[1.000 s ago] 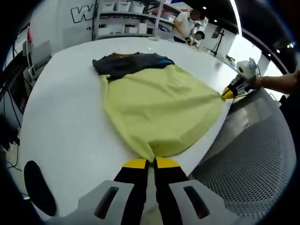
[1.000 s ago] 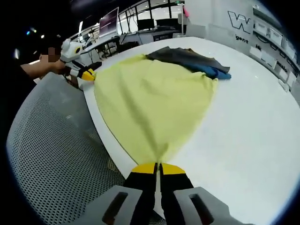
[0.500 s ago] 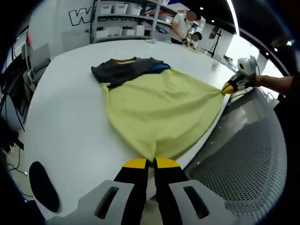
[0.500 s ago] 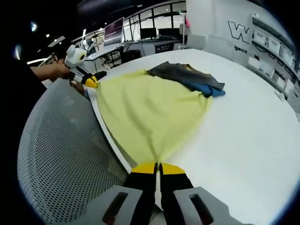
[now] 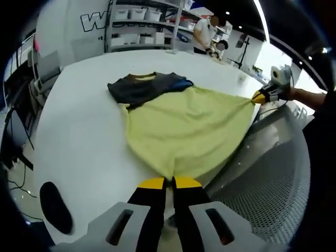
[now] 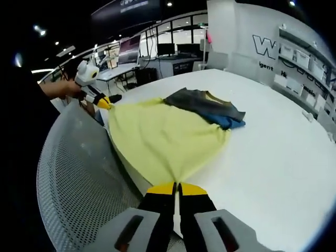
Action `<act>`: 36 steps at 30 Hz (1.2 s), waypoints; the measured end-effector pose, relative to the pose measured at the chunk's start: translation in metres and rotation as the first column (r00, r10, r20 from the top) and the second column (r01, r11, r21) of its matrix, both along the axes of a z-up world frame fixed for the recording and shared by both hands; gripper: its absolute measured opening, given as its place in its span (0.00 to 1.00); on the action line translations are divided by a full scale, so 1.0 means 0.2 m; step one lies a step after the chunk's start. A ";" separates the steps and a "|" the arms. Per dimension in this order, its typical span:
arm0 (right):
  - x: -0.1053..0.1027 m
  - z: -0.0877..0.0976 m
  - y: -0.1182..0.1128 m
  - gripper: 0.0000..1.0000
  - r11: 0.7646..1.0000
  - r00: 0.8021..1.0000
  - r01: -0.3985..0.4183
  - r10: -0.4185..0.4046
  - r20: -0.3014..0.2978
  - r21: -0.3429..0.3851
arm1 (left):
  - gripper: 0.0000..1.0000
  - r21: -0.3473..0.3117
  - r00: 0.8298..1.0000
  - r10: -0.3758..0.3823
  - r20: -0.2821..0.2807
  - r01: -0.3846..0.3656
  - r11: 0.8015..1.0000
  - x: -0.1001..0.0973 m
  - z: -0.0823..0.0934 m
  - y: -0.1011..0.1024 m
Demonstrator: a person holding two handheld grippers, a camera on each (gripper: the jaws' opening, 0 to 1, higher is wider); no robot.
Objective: Fold the garment on the visible template until the final outline fits inside the template.
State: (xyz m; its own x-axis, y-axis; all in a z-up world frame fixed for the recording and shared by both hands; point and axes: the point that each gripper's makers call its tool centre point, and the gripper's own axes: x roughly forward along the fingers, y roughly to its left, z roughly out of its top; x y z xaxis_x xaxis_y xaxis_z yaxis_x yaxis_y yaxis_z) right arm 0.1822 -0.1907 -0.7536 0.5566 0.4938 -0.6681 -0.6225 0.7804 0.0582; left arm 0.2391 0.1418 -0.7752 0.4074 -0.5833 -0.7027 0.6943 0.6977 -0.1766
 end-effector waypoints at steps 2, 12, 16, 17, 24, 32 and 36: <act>0.01 0.01 0.00 0.00 1.000 1.000 0.004 -0.004 0.003 0.007 | 0.05 -0.001 1.000 0.003 0.005 -0.003 1.000 0.01 0.02 0.00; 0.00 0.09 -0.04 0.00 0.999 0.999 0.033 -0.033 0.032 0.018 | 0.05 0.001 0.999 -0.016 0.050 0.016 1.000 0.03 0.12 -0.04; -0.02 0.11 -0.06 0.00 0.999 0.999 0.044 -0.045 0.031 0.030 | 0.05 0.005 0.998 -0.039 0.044 0.039 0.999 0.00 0.13 -0.07; -0.03 0.12 -0.06 0.00 0.998 0.999 0.045 -0.046 0.029 0.034 | 0.05 0.009 0.998 -0.046 0.043 0.046 0.999 -0.01 0.14 -0.07; -0.09 0.17 -0.02 0.00 0.996 0.999 0.030 -0.032 0.018 0.080 | 0.05 0.010 0.998 -0.045 0.044 0.045 0.999 -0.06 0.18 -0.07; -0.11 0.18 0.00 0.00 0.994 1.000 0.026 -0.026 0.001 0.102 | 0.05 0.023 0.998 -0.048 0.045 0.047 0.999 -0.10 0.23 -0.05; -0.13 0.18 0.00 0.00 0.993 1.000 0.028 -0.027 -0.013 0.113 | 0.05 0.026 0.998 -0.049 0.042 0.048 0.999 -0.12 0.24 -0.04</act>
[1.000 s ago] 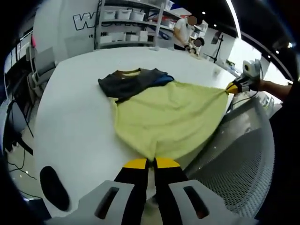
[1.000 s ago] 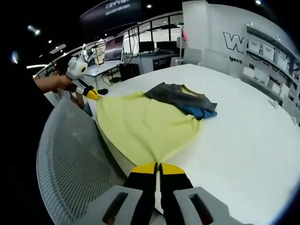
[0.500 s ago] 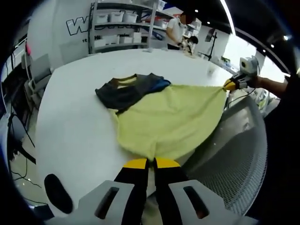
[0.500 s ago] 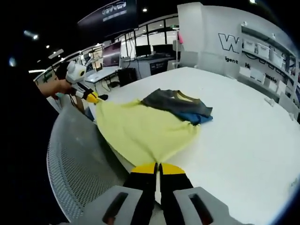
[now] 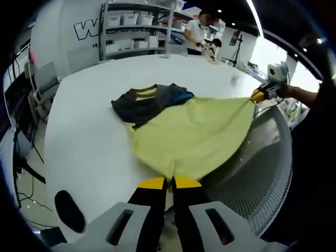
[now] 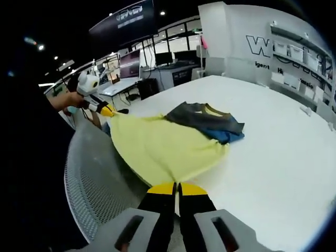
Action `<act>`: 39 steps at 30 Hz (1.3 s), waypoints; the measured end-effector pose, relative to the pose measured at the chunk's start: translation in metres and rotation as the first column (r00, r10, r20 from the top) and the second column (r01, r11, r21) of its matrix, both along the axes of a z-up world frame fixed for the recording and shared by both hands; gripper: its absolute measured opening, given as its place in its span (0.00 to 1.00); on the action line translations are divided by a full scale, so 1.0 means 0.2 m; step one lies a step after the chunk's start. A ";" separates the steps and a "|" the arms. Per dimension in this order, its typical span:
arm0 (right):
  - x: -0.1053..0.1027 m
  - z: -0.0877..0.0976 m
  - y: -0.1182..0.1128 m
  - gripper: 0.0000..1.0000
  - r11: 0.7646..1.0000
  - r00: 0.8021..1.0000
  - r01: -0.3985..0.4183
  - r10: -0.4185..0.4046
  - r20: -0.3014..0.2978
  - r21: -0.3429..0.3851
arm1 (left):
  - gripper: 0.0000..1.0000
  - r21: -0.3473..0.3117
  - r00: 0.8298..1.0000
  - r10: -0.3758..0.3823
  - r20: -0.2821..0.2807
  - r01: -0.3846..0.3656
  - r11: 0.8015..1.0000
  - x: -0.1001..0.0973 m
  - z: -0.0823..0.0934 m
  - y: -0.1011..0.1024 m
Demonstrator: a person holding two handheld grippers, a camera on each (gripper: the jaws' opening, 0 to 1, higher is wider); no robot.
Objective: Fold the garment on the visible template until the final outline fits inside the template.
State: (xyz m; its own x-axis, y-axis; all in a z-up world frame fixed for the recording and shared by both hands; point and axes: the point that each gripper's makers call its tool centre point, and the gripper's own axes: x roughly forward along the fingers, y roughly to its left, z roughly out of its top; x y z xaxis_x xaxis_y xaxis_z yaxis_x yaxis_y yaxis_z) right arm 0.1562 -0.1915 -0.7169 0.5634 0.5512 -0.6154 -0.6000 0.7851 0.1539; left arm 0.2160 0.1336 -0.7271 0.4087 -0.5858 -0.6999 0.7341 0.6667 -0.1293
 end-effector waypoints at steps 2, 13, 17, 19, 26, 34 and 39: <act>-0.01 0.02 0.00 0.00 1.000 1.000 -0.001 0.001 -0.001 0.009 | 0.05 -0.003 1.000 -0.004 -0.001 0.004 1.000 -0.01 0.02 0.00; -0.03 0.04 -0.03 0.00 1.000 1.000 -0.008 0.008 -0.010 -0.005 | 0.05 -0.016 1.000 -0.018 0.014 0.018 1.000 0.00 0.10 -0.02; -0.01 0.05 -0.03 0.00 1.000 1.000 -0.010 0.010 -0.007 -0.011 | 0.05 -0.011 0.999 -0.030 0.029 0.030 0.999 0.04 0.12 -0.03; 0.00 0.07 -0.03 0.00 1.000 1.000 -0.013 0.013 0.003 -0.015 | 0.05 -0.012 0.999 -0.029 0.040 0.029 0.999 0.06 0.13 -0.03; 0.07 0.12 -0.05 0.00 1.000 0.999 -0.001 0.003 0.044 -0.027 | 0.05 -0.028 0.996 -0.009 0.083 0.011 1.000 0.16 0.19 -0.05; 0.17 0.16 -0.10 0.00 0.998 0.996 0.030 -0.025 0.086 -0.053 | 0.05 -0.035 0.994 0.012 0.107 -0.009 0.999 0.25 0.22 -0.05; 0.27 0.20 -0.13 0.00 0.996 0.991 0.052 -0.042 0.128 -0.070 | 0.05 -0.029 0.991 0.019 0.130 -0.016 0.999 0.31 0.25 -0.07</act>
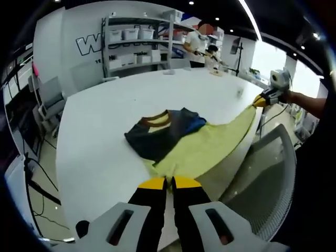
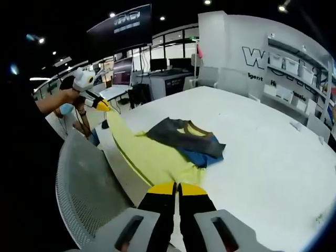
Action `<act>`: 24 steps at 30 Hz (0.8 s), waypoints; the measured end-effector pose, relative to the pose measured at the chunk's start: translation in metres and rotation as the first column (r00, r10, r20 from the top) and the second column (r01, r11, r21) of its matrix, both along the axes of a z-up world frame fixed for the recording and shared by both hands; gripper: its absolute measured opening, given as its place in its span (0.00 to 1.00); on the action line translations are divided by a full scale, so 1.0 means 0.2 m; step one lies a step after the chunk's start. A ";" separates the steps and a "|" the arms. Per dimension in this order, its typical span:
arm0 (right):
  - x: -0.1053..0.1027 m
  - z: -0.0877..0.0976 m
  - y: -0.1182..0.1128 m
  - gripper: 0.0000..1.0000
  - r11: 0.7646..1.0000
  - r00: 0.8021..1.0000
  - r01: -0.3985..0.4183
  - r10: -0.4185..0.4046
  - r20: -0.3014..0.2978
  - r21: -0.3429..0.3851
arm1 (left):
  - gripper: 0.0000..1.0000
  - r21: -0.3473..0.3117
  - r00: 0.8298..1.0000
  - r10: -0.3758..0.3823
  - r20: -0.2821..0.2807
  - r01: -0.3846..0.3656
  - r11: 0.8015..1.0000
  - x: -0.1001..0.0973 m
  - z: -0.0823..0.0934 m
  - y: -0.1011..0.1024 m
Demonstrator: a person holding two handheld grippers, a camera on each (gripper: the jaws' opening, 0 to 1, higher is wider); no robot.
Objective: Fold the garment on the visible template until the final outline fits inside the template.
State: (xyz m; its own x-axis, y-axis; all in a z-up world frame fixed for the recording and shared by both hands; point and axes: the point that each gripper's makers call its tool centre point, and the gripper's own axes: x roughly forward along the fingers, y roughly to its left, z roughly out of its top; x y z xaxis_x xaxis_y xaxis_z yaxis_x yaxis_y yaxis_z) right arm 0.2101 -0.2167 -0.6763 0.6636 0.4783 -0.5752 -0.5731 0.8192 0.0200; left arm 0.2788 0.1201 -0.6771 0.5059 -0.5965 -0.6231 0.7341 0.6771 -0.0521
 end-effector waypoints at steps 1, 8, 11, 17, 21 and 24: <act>0.01 0.00 0.00 0.00 1.000 1.000 -0.001 0.001 0.004 -0.004 | 0.05 -0.002 1.000 0.003 0.006 -0.002 1.000 0.02 0.01 0.00; 0.11 0.05 -0.02 0.00 1.000 0.999 0.000 0.002 0.050 -0.028 | 0.05 0.009 0.999 0.007 0.038 -0.007 1.000 0.11 0.05 -0.01; 0.16 0.06 -0.03 0.00 0.999 0.998 0.004 -0.001 0.064 -0.038 | 0.05 0.013 0.999 0.010 0.046 -0.010 1.000 0.14 0.07 -0.02; 0.22 0.09 -0.05 0.00 0.999 0.996 0.016 -0.011 0.090 -0.048 | 0.05 0.016 0.997 0.013 0.074 -0.014 1.000 0.23 0.12 -0.04; 0.28 0.11 -0.06 0.00 0.998 0.994 0.028 -0.023 0.103 -0.052 | 0.05 0.015 0.996 0.020 0.086 -0.021 1.000 0.29 0.14 -0.05; 0.32 0.12 -0.07 0.00 0.998 0.993 0.037 -0.031 0.111 -0.056 | 0.05 0.018 0.995 0.026 0.091 -0.028 0.999 0.34 0.15 -0.07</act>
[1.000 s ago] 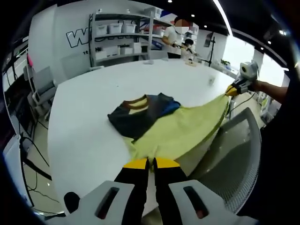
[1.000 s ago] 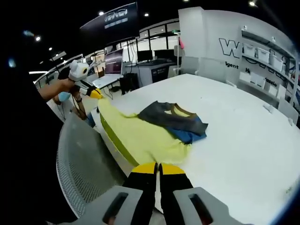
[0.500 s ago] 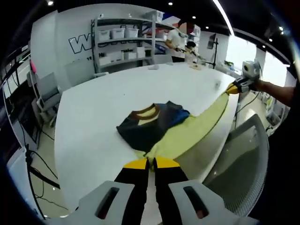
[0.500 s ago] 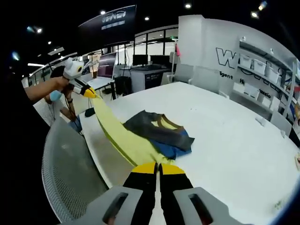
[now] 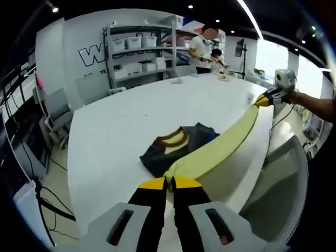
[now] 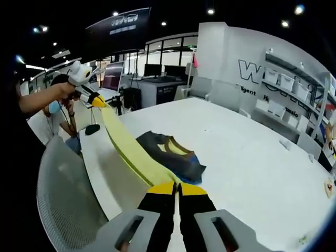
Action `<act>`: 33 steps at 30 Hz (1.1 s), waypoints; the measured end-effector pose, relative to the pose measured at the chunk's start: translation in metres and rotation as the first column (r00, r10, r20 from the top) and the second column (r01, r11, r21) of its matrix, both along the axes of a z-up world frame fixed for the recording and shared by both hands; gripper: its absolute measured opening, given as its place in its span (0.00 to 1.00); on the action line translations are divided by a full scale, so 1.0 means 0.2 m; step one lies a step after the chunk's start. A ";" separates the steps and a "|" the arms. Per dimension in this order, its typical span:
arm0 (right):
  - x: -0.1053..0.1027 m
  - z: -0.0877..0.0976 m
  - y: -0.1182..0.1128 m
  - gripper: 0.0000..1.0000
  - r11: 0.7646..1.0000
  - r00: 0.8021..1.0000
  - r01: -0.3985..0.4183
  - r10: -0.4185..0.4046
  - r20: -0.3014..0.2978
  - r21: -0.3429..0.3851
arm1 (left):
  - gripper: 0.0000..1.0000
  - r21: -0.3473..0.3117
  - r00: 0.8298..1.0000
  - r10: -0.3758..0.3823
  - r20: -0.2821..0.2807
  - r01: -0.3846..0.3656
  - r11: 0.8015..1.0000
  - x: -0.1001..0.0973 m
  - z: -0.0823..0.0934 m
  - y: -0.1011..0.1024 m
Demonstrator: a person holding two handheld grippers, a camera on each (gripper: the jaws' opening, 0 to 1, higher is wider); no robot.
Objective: Fold the garment on the visible template until the final outline fits inside the template.
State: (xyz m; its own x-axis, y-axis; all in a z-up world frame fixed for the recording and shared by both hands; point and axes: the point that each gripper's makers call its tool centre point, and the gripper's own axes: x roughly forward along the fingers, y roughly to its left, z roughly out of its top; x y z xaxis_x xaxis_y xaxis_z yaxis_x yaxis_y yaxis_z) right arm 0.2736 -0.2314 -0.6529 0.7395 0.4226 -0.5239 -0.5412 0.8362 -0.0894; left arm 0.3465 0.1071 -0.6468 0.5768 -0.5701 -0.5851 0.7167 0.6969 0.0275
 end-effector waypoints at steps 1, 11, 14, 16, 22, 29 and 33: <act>0.02 0.00 -0.01 0.00 1.000 1.000 0.005 -0.005 0.002 -0.002 | 0.05 -0.002 1.000 0.002 0.001 -0.002 1.000 0.01 0.00 0.00; 0.15 0.01 -0.04 0.00 1.000 0.999 0.027 -0.026 0.029 -0.015 | 0.05 -0.024 1.000 0.023 0.017 -0.023 0.999 0.14 0.04 -0.03; 0.19 0.01 -0.05 0.00 0.999 0.999 0.031 -0.030 0.038 -0.023 | 0.05 -0.030 0.999 0.025 0.023 -0.025 0.999 0.18 0.05 -0.04; 0.22 0.01 -0.06 0.00 0.999 0.998 0.038 -0.036 0.044 -0.026 | 0.05 -0.035 0.999 0.027 0.028 -0.026 0.999 0.21 0.06 -0.05; 0.30 0.02 -0.08 0.00 0.998 0.997 0.053 -0.051 0.060 -0.032 | 0.05 -0.045 0.999 0.030 0.033 -0.028 0.999 0.28 0.08 -0.07; 0.38 -0.01 -0.11 0.00 0.997 0.996 0.078 -0.077 0.054 -0.015 | 0.05 -0.068 0.999 0.031 0.029 -0.029 0.997 0.37 0.08 -0.10; 0.44 -0.04 -0.13 0.00 0.995 0.993 0.101 -0.101 0.053 -0.003 | 0.05 -0.072 0.999 0.038 0.025 -0.036 0.997 0.42 0.06 -0.11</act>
State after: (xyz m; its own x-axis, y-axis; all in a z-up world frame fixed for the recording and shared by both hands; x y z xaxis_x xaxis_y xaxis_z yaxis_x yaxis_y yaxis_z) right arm 0.3607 -0.2570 -0.6606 0.8051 0.3416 -0.4849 -0.4483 0.8858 -0.1203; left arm 0.4312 0.0846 -0.6348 0.6131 -0.5879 -0.5278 0.6902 0.7236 -0.0044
